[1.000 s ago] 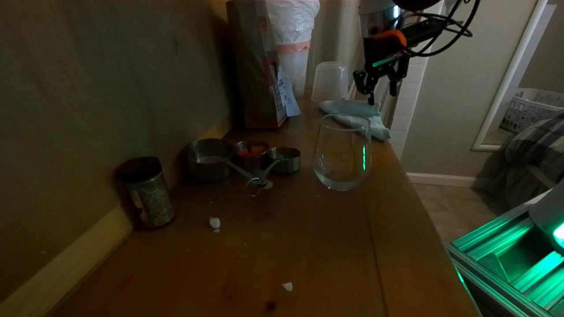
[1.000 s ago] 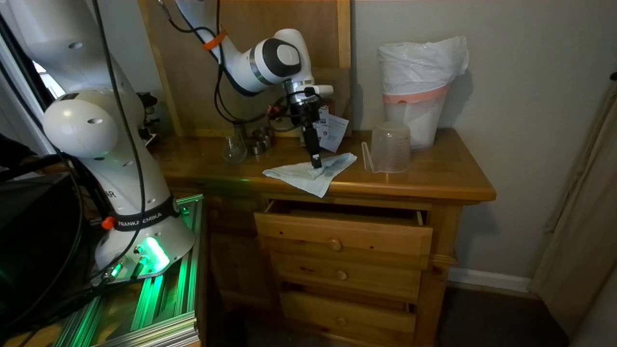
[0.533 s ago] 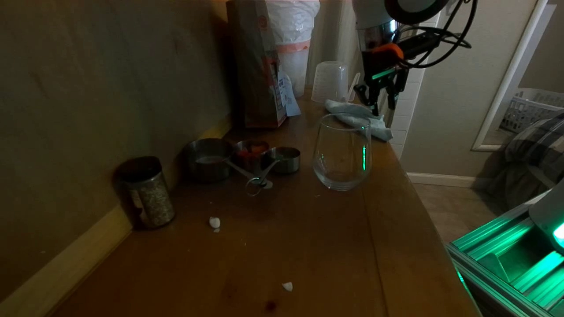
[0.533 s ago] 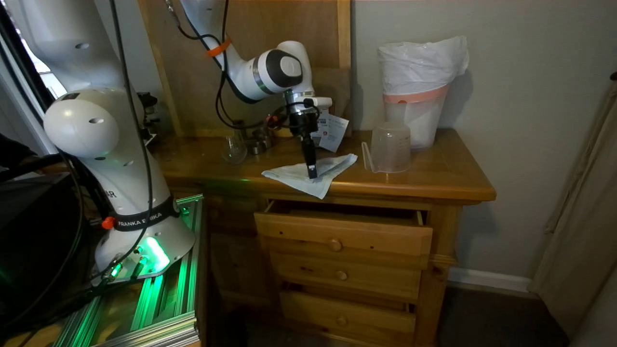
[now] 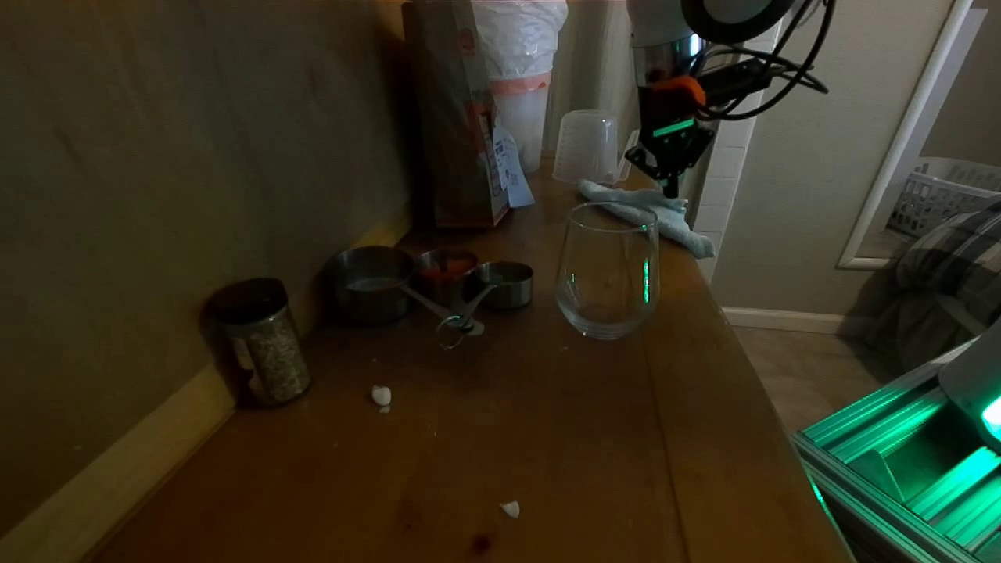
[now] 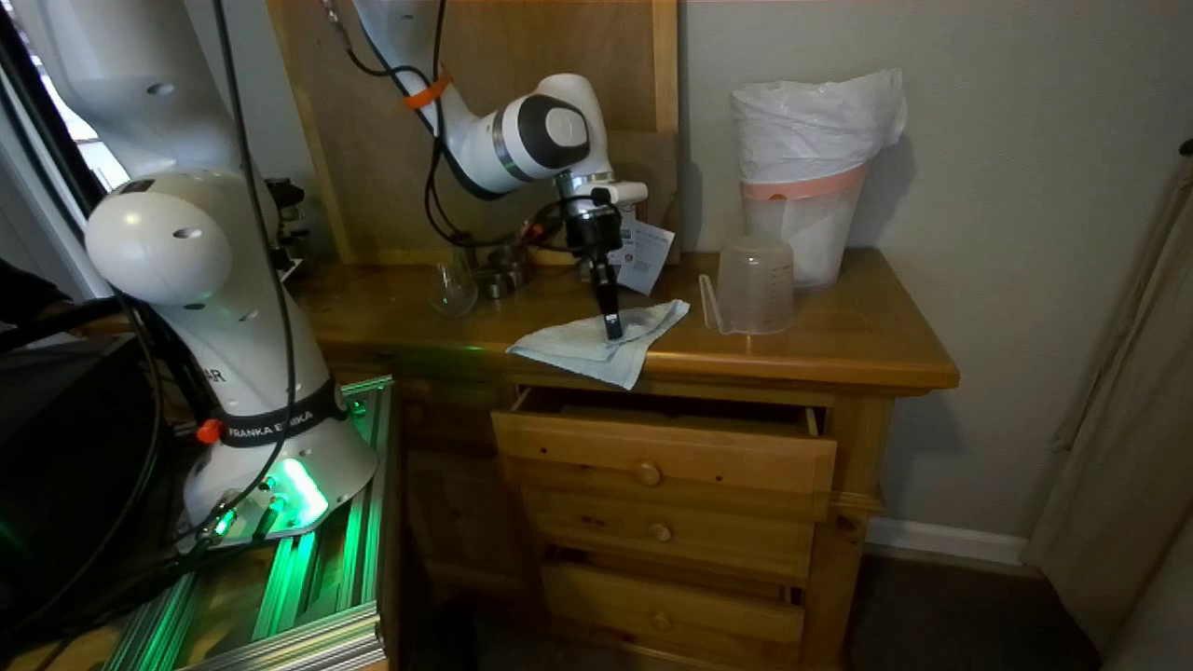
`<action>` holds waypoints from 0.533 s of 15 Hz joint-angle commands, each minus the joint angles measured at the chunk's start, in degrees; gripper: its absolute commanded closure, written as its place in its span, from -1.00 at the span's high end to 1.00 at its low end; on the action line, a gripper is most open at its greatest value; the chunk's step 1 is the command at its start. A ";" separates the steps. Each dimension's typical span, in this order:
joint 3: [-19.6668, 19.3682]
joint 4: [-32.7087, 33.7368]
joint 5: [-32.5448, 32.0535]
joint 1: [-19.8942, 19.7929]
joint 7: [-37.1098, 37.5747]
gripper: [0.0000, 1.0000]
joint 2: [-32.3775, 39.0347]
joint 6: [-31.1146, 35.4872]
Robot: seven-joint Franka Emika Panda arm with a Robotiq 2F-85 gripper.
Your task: Fold the white cloth in half
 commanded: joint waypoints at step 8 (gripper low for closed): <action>-0.98 1.09 -4.47 1.48 8.71 -0.23 -0.86 7.32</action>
